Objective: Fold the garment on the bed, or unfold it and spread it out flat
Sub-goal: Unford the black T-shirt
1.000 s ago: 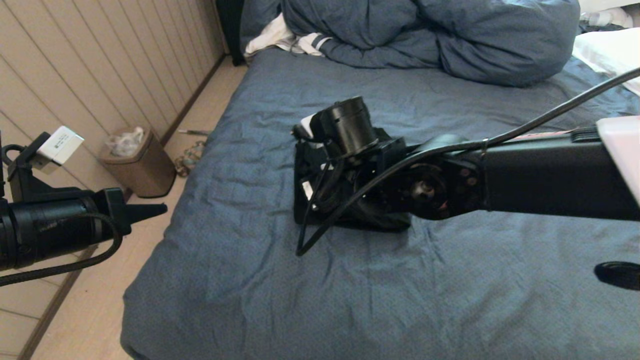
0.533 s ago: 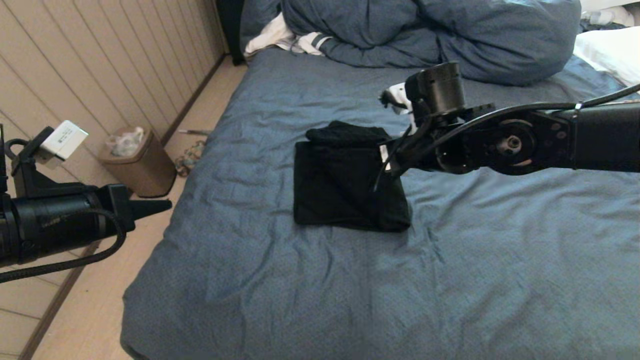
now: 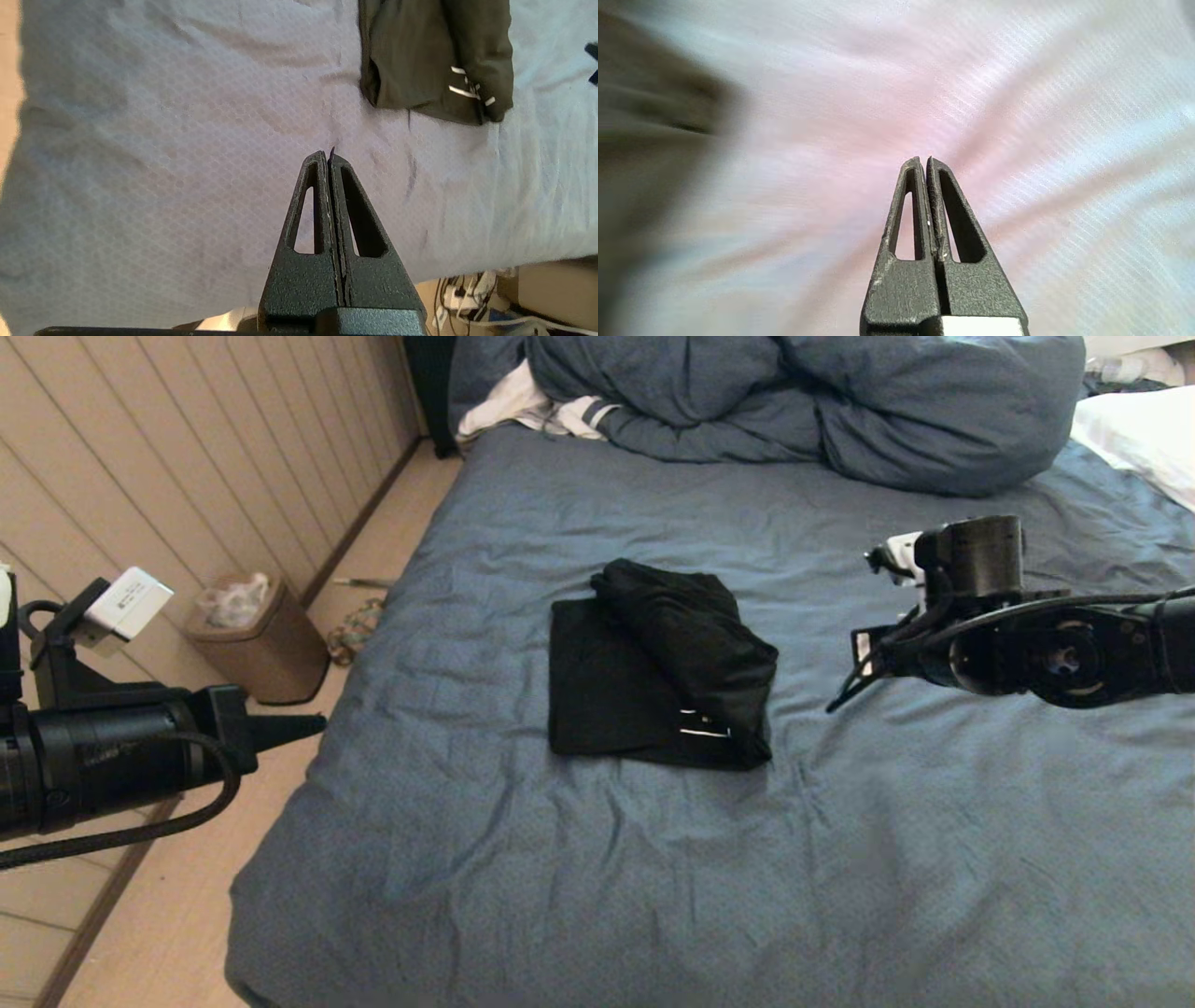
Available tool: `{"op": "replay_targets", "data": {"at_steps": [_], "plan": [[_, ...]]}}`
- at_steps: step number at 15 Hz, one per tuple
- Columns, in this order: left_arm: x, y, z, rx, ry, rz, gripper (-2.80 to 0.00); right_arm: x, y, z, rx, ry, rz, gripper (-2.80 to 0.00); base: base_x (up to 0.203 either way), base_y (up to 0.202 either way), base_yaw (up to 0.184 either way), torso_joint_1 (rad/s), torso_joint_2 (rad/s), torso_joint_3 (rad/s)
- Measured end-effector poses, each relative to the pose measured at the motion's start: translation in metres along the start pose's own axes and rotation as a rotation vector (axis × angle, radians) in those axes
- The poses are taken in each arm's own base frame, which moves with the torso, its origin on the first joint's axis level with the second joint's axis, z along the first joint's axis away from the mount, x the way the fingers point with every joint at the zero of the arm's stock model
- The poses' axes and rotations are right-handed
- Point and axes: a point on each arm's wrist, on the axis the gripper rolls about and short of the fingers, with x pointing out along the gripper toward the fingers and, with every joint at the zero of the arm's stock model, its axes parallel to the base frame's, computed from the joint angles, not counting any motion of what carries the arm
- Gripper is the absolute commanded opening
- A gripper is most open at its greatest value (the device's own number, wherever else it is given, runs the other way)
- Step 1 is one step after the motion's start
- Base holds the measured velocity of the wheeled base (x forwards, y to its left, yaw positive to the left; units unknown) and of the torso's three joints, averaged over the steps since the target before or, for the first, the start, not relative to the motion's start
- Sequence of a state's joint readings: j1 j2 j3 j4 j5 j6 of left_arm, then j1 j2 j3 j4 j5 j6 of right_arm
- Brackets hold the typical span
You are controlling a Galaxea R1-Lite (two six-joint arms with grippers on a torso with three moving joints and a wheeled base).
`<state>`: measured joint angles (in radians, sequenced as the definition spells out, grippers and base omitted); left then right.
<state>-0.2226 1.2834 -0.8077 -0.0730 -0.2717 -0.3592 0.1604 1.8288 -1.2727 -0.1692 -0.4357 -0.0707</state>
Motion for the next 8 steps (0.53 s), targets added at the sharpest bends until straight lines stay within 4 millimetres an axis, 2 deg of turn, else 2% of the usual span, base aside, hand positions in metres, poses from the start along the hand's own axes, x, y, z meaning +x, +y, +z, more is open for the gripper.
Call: {"op": "replay_targets", "data": {"at_steps": [2, 4, 6, 8], "plan": [[0.001, 0.000, -0.001, -0.001, 0.005, -0.001, -2.80, 0.005, -0.019, -0.020, 0.017, 0.003, -0.046, -2.80, 0.000, 0.000, 0.000, 0.000, 0.00, 0.000], [0.002, -0.001, -0.002, -0.001, 0.012, -0.008, -2.80, 0.003, -0.032, -0.024, 0.047, -0.050, -0.040, -2.80, 0.000, 0.000, 0.000, 0.000, 0.00, 0.000], [0.003, -0.003, -0.002, -0.006, 0.016, -0.014, -2.80, -0.003, -0.033, -0.021, 0.055, -0.068, 0.015, -2.80, 0.000, 0.000, 0.000, 0.000, 0.00, 0.000], [0.002, -0.003, -0.003, -0.011, 0.015, -0.016, -2.80, -0.010, -0.023, -0.012, 0.069, -0.081, 0.067, -2.80, 0.000, 0.000, 0.000, 0.000, 0.00, 0.000]]}}
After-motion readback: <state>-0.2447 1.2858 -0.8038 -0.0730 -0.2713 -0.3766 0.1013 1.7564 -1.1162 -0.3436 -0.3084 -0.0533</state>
